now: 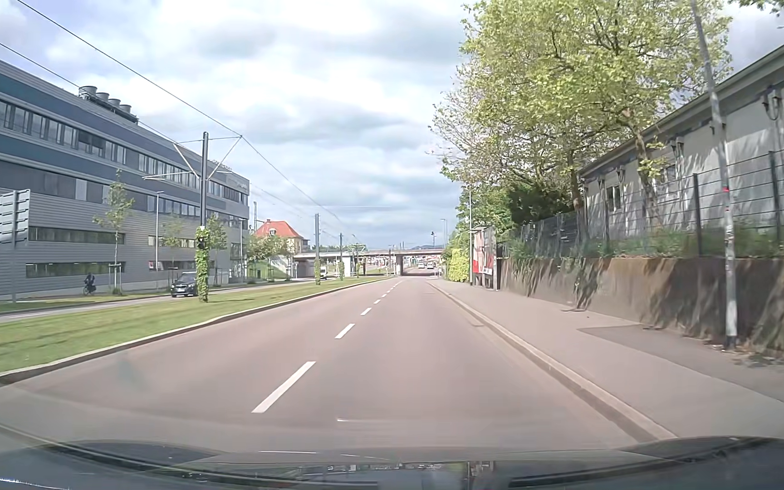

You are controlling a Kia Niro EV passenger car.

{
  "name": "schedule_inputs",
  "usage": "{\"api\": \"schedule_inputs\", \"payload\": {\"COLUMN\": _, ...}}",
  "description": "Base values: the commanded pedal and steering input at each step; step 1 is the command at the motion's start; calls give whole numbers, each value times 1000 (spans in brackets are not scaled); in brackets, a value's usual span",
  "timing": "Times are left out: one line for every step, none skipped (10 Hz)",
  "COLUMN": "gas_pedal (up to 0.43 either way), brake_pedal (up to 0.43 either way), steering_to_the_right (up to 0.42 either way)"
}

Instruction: Follow the waypoints while adhering to traffic rules and regulations

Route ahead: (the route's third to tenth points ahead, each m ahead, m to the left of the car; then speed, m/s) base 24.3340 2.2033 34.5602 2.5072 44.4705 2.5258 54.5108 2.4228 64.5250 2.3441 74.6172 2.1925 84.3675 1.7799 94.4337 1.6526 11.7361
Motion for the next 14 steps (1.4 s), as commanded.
{"api": "schedule_inputs", "payload": {"gas_pedal": 59, "brake_pedal": 0, "steering_to_the_right": 10}}
{"api": "schedule_inputs", "payload": {"gas_pedal": 59, "brake_pedal": 0, "steering_to_the_right": 9}}
{"api": "schedule_inputs", "payload": {"gas_pedal": 59, "brake_pedal": 0, "steering_to_the_right": 7}}
{"api": "schedule_inputs", "payload": {"gas_pedal": 59, "brake_pedal": 0, "steering_to_the_right": 6}}
{"api": "schedule_inputs", "payload": {"gas_pedal": 59, "brake_pedal": 0, "steering_to_the_right": 6}}
{"api": "schedule_inputs", "payload": {"gas_pedal": 59, "brake_pedal": 0, "steering_to_the_right": 6}}
{"api": "schedule_inputs", "payload": {"gas_pedal": 59, "brake_pedal": 0, "steering_to_the_right": 5}}
{"api": "schedule_inputs", "payload": {"gas_pedal": 47, "brake_pedal": 0, "steering_to_the_right": 5}}
{"api": "schedule_inputs", "payload": {"gas_pedal": 47, "brake_pedal": 0, "steering_to_the_right": 4}}
{"api": "schedule_inputs", "payload": {"gas_pedal": 47, "brake_pedal": 0, "steering_to_the_right": 4}}
{"api": "schedule_inputs", "payload": {"gas_pedal": 47, "brake_pedal": 0, "steering_to_the_right": 3}}
{"api": "schedule_inputs", "payload": {"gas_pedal": 47, "brake_pedal": 0, "steering_to_the_right": -1}}
{"api": "schedule_inputs", "payload": {"gas_pedal": 47, "brake_pedal": 0, "steering_to_the_right": -5}}
{"api": "schedule_inputs", "payload": {"gas_pedal": 47, "brake_pedal": 0, "steering_to_the_right": -5}}
